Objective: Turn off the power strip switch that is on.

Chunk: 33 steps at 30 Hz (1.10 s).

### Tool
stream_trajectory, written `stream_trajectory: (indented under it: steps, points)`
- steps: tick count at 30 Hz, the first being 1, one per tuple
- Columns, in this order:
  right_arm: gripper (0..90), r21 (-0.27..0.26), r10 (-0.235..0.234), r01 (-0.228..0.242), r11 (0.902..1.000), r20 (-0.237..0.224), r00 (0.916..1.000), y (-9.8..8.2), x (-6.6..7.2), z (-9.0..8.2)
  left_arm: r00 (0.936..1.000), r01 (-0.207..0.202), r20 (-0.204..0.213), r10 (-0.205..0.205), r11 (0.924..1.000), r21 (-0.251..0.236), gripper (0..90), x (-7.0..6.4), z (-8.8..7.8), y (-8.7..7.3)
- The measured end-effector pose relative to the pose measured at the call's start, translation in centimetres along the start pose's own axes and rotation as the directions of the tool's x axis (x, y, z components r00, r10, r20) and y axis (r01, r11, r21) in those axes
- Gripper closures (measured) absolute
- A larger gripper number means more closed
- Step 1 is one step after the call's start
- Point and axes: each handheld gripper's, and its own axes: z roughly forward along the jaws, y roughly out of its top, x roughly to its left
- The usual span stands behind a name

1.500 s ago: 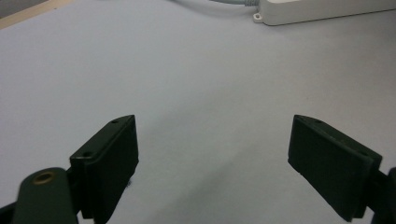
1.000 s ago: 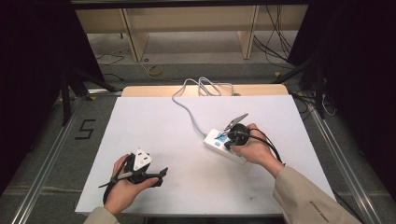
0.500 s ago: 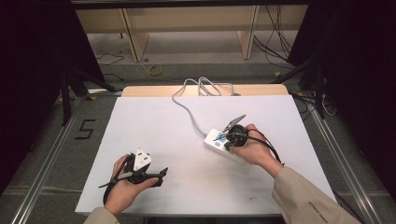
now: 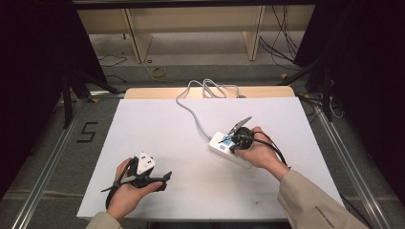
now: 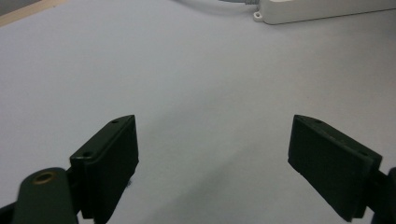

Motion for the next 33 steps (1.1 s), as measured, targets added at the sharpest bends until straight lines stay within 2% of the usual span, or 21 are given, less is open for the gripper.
stream_trajectory:
  steps: [15, 33]
  points:
    - [90.0, 0.018, 0.009, -0.009, 0.9998, -0.005, 0.9999, 0.08, 0.06, 0.04, 1.0, 0.0, 0.001, 0.0, 1.0, 0.0, 15.8, 0.0, 0.03, 0.0]
    - [90.0, 0.012, 0.001, -0.001, 0.9999, -0.002, 1.0, 0.03, 0.01, 0.09, 1.0, 0.0, 0.001, 0.0, 1.0, 0.0, 15.8, -0.03, 0.03, 0.02]
